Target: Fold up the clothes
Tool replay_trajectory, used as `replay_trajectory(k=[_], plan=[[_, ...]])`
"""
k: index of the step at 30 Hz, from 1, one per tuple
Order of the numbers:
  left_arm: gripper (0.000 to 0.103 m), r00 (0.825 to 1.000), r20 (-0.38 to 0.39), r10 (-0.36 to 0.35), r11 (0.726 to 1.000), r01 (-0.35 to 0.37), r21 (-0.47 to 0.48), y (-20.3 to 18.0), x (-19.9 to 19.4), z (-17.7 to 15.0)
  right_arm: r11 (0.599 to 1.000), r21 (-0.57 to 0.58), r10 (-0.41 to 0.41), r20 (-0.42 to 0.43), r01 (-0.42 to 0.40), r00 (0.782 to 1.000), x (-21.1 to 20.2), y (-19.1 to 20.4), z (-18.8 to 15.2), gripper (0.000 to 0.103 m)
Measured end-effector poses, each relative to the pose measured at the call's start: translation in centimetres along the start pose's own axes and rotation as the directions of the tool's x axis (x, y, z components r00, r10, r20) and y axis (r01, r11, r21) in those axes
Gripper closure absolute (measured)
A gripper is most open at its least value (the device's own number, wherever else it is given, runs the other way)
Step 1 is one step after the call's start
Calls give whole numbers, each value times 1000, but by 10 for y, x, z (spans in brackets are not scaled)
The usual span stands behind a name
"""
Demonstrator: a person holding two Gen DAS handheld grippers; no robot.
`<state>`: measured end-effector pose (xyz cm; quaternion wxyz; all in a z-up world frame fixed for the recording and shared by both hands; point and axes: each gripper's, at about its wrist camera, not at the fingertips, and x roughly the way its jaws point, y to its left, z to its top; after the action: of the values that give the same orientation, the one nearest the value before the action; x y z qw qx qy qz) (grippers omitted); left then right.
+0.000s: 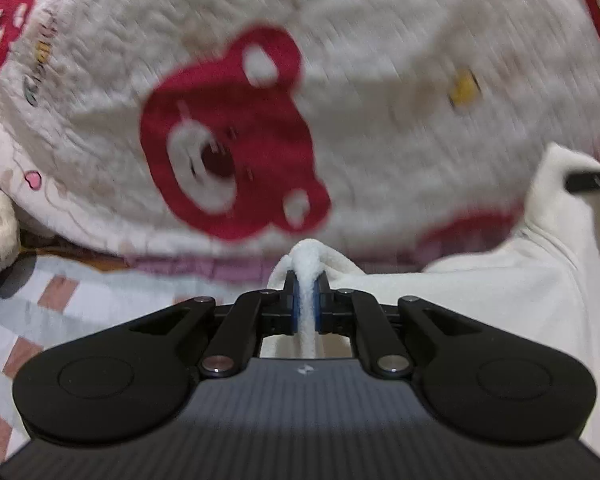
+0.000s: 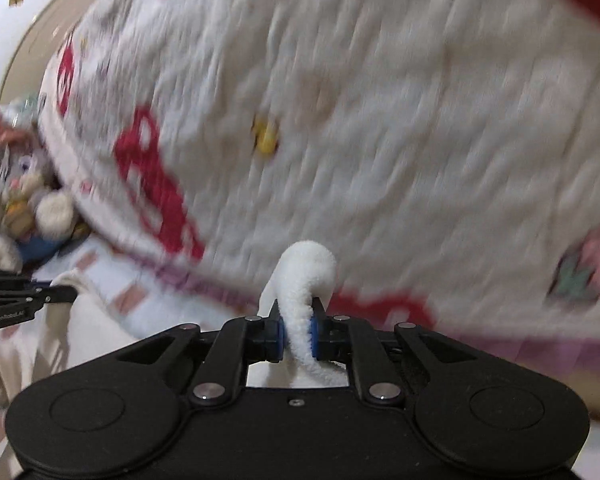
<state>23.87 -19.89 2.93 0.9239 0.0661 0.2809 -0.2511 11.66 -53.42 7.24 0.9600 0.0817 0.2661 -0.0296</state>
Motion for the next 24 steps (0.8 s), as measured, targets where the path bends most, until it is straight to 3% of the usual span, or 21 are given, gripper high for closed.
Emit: replay_trajectory(k=[2, 5, 6, 7, 8, 11, 13, 15, 17, 20, 22, 24], plan=[[97, 998, 58, 25, 1000, -24, -20, -1, 6, 24, 1000, 10, -23, 79, 22, 997, -5, -7, 19, 90], [95, 985, 124, 119, 989, -129, 75, -20, 27, 38, 998, -4, -65, 170, 66, 983, -4, -14, 36, 87], [87, 984, 101, 145, 982, -156, 110, -26, 41, 33, 996, -17, -81, 167, 85, 983, 2, -16, 36, 77], [79, 987, 33, 158, 978, -161, 133, -31, 56, 25, 995, -27, -96, 128, 100, 987, 12, -19, 32, 60], [65, 985, -25, 168, 976, -163, 145, -34, 68, 15, 993, -38, -112, 89, 115, 990, 21, -21, 27, 54], [59, 976, -131, 172, 983, -161, 92, -30, 71, -27, 993, -39, -112, 9, 112, 994, 24, -33, 0, 52], [58, 971, -198, 133, 991, -135, 5, -16, 59, -57, 995, -31, -100, -27, 99, 995, 16, -43, -21, 41], [55, 968, -226, 110, 993, -117, -21, -11, 40, -84, 995, 6, -96, -85, 96, 992, 2, -59, -44, 39], [49, 964, -246, 100, 994, -106, -9, -10, 19, -107, 984, 118, -116, -142, 133, 983, -20, -80, -70, 39], [46, 949, -303, 86, 996, -91, -4, -7, -19, -135, 940, 279, -133, -229, 195, 964, -52, -110, -109, 39], [44, 936, -348, 51, 996, -72, -48, 1, -44, -150, 890, 409, -86, -282, 200, 956, -78, -127, -142, 39], [42, 915, -403, 21, 993, -66, -98, 10, -64, -167, 869, 461, -35, -304, 179, 952, -100, -132, -173, 39]])
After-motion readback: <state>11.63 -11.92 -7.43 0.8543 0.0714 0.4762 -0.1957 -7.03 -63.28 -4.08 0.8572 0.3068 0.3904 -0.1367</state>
